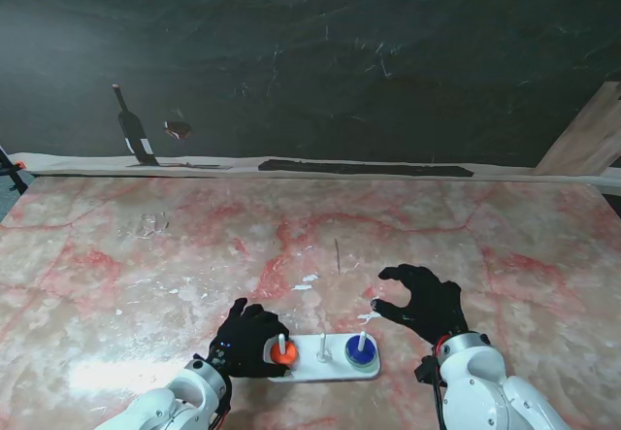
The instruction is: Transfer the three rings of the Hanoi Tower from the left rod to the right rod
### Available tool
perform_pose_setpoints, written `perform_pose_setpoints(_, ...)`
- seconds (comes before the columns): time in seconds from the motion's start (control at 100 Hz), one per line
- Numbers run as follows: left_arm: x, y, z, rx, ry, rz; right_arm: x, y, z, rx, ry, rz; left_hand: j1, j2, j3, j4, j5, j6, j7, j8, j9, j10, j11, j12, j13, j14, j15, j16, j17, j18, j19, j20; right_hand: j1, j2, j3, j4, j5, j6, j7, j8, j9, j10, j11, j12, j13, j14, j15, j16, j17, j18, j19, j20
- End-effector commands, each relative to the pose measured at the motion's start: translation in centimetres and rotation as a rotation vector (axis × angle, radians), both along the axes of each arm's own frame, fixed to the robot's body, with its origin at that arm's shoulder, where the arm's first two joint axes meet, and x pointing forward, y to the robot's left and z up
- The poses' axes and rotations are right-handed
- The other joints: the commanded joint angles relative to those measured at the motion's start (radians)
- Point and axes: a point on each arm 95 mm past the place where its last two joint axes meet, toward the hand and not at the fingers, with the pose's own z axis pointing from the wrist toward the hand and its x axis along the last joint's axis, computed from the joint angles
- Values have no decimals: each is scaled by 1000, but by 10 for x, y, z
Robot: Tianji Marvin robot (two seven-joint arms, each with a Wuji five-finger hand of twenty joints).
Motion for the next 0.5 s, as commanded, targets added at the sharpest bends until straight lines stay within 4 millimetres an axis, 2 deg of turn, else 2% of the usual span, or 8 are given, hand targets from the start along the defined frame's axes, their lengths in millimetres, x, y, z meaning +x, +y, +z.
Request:
perform_pose_setpoints(0.0,-3,0,-3,4,12,-2,-2,2,-2,7,9,5,24,34,23,49,52,-6,48,-4,8,-29,-2,0,6,-13,4,8,-12,-3,-1,26,21,14,-15,13,8,-13,0,7,11,-1,1,4,14,5,-4,18,-12,-15,21,10)
perform_pose_setpoints(0.37,-4,-1,-4,17,19,-2,-2,2,-2,9,13,1,30,5,42,51,78,-6,82,6,23,-27,-4,-3,17,-6,9,12,-13,-3,0,40,20,15,-16,13,2,-11,-2,5,10,1,1,5,13,6,-4,18,-12,-16,23,8)
perform_pose_setpoints(0.49,-5,-2,-4,18,18,-3,-2,1,-2,12,12,1,35,1,80,47,83,-14,158,46,30,-27,3,1,21,-5,25,17,-13,-5,1,52,21,15,-16,14,2,-11,-2,5,6,2,0,4,12,6,-4,18,-12,-16,24,8)
